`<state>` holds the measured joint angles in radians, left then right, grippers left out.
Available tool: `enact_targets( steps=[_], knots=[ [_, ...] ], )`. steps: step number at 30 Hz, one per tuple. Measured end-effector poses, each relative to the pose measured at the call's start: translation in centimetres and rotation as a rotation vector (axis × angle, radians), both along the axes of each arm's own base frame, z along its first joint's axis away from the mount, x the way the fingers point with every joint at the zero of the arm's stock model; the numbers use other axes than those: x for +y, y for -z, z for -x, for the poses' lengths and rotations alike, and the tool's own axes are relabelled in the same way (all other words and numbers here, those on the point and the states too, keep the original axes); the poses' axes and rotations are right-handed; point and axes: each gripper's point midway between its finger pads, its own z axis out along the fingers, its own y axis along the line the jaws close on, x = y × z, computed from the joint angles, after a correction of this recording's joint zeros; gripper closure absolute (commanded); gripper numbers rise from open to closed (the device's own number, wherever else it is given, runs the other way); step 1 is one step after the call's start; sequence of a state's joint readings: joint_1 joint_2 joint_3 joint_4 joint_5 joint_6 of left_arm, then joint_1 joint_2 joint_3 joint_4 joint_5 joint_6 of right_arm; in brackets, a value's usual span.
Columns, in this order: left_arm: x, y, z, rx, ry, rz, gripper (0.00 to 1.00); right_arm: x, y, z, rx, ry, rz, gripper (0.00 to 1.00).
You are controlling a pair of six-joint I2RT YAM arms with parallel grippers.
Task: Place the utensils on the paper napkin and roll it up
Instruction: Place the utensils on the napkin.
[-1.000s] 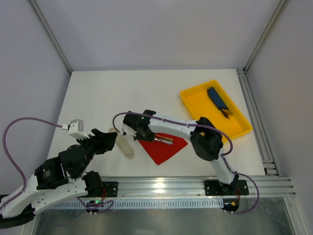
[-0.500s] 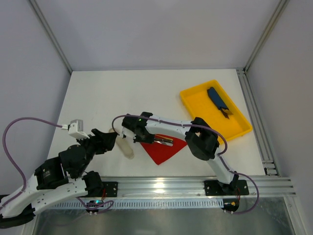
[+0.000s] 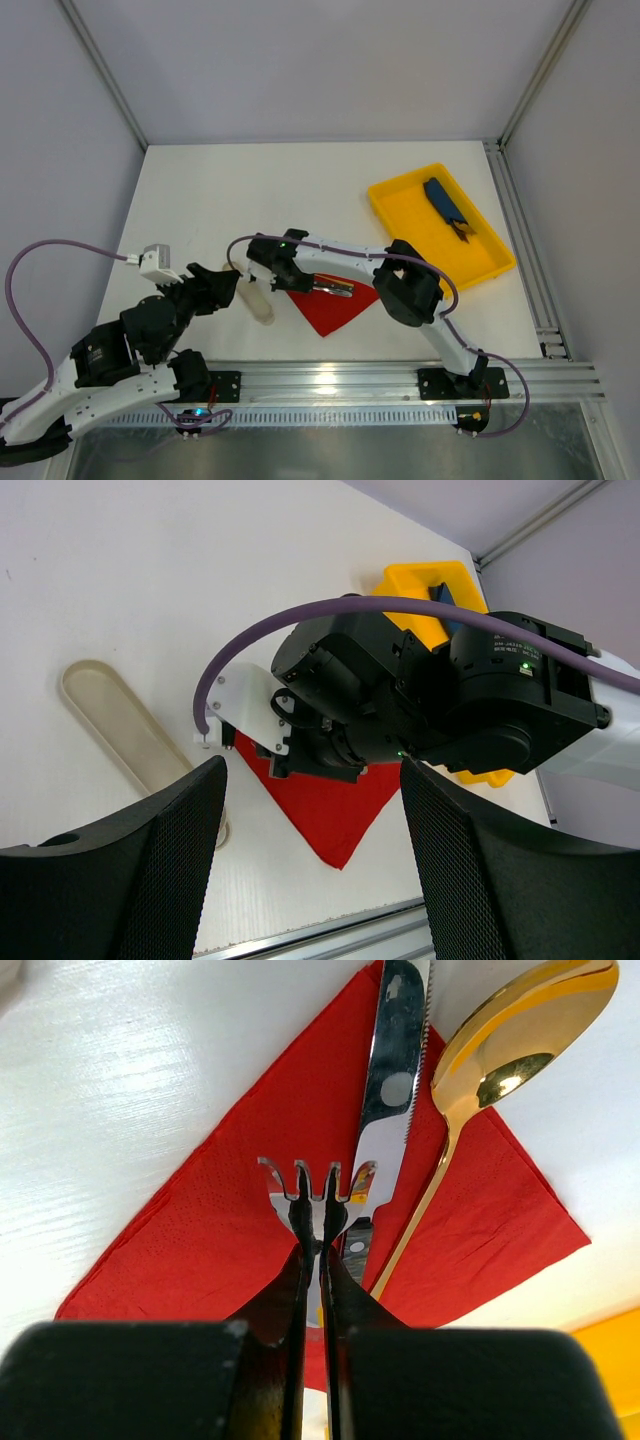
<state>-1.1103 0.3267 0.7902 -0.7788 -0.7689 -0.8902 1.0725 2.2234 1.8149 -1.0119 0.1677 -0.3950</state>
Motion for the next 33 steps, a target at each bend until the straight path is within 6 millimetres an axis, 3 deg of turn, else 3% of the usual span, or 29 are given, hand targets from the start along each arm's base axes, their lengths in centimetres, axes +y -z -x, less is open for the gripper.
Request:
enact_targets(
  steps=[33],
  knots=[
    [0.26, -0.10, 0.13, -0.004, 0.000, 0.009, 0.28, 0.57, 0.21, -0.01, -0.015, -0.014, 0.009, 0.78]
  ],
)
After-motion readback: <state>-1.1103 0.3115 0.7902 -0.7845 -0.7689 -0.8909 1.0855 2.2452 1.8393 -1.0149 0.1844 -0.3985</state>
